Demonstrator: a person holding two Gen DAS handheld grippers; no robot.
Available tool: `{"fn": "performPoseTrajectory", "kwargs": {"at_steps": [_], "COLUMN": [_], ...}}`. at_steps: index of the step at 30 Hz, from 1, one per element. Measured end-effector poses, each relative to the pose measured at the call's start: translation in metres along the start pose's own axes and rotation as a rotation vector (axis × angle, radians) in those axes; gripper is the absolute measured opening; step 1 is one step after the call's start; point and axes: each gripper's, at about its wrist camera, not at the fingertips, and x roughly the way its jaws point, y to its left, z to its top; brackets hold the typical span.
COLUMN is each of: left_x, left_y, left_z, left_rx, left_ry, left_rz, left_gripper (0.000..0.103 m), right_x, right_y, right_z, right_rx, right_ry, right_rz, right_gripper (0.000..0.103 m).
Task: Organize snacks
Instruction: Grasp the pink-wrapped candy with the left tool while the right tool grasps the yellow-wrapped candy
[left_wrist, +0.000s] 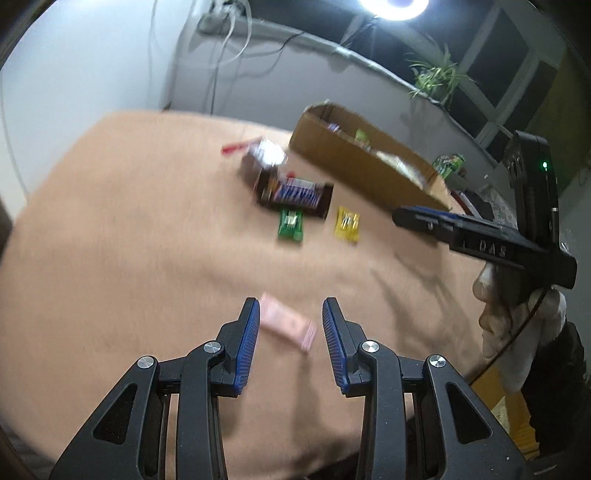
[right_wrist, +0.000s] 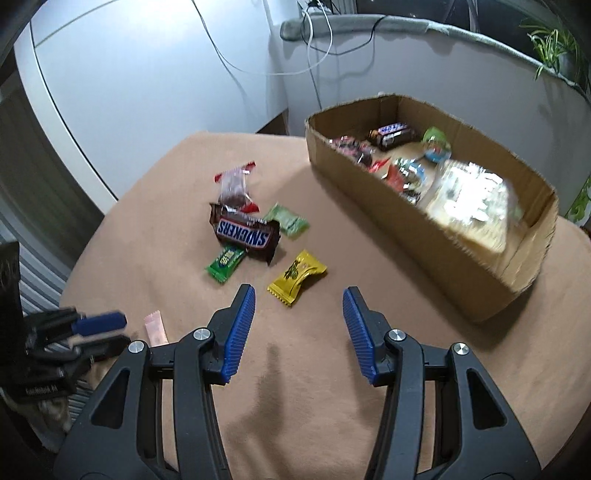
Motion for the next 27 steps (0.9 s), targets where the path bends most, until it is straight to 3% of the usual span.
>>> {"fn": "performPoseTrajectory", "kwargs": {"at_steps": [7, 20, 24, 27], "left_x": [0.013, 0.029, 0.034, 0.037], "left_y": [0.001, -0.016, -0.023, -0.024], "left_z": [-0.020, -0.012, -0.009, -0.005], "left_rx": [-0.030, 0.039, 0.061, 0.061], "left_ry": [0.046, 0.026, 0.021, 0.015], "left_rz": [0.004, 0.077, 0.090, 0.099], "left_gripper": [0.034, 0.034, 0.046, 0.046], "right_x": [0.019, 0.046, 0.056, 0.063], "right_y": [0.002, 0.003, 0.005, 0.007], "right_z": [-0.002, 0.007, 0.011, 0.015], "right_rx": [0.009, 0.017, 0.016, 0.015], "right_ry": [0.033, 0.077, 0.090, 0.094], "right_rz": [-0.001, -0.008, -0.024, -0.035], "right_gripper": [0.052, 0.052, 0.052, 0.052]}}
